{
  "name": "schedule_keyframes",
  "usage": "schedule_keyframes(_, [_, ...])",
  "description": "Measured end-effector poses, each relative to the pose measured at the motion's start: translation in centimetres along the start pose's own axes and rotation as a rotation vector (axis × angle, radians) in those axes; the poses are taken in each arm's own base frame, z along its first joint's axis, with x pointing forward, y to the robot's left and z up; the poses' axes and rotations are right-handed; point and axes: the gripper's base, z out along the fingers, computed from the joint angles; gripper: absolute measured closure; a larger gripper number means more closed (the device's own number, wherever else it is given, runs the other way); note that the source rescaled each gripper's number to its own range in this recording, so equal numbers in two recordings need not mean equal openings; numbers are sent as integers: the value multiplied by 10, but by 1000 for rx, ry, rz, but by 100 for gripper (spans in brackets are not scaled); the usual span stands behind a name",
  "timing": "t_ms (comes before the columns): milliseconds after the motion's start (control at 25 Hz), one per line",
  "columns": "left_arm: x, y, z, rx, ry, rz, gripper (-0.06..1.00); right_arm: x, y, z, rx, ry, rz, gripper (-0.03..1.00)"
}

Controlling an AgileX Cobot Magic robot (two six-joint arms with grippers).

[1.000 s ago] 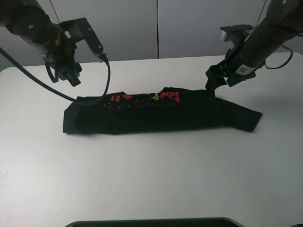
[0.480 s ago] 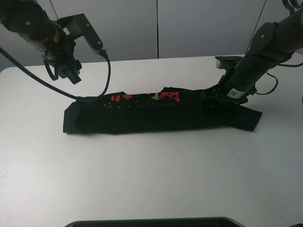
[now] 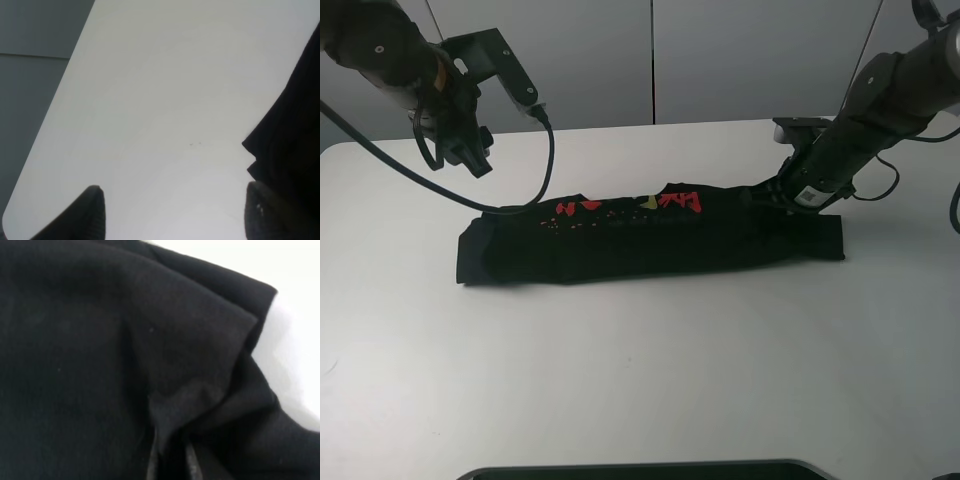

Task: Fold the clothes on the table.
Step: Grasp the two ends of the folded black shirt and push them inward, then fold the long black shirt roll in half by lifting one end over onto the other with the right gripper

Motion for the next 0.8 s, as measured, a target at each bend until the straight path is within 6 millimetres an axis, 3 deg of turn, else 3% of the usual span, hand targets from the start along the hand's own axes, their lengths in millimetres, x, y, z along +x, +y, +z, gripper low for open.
schedule_keyframes(240, [0,0,0,0,4,0,-3,0,-6,-6,82,23,30,90])
schedule_keyframes(360, [1,0,0,0,9,0,-3,6,-29,-26,163,44,90,90])
schedule_keyframes(440, [1,0,0,0,11,0,-3,17,-54,-46,213,61,132,90])
schedule_keyframes(560, [1,0,0,0,13,0,-3,24,-73,-90,257,-15,203,90])
schedule_keyframes(720, [1,0,0,0,13,0,-3,27,-61,-155,258,-202,238,90])
schedule_keyframes(800, [1,0,0,0,11,-2,-3,27,-43,-172,202,-263,219,90])
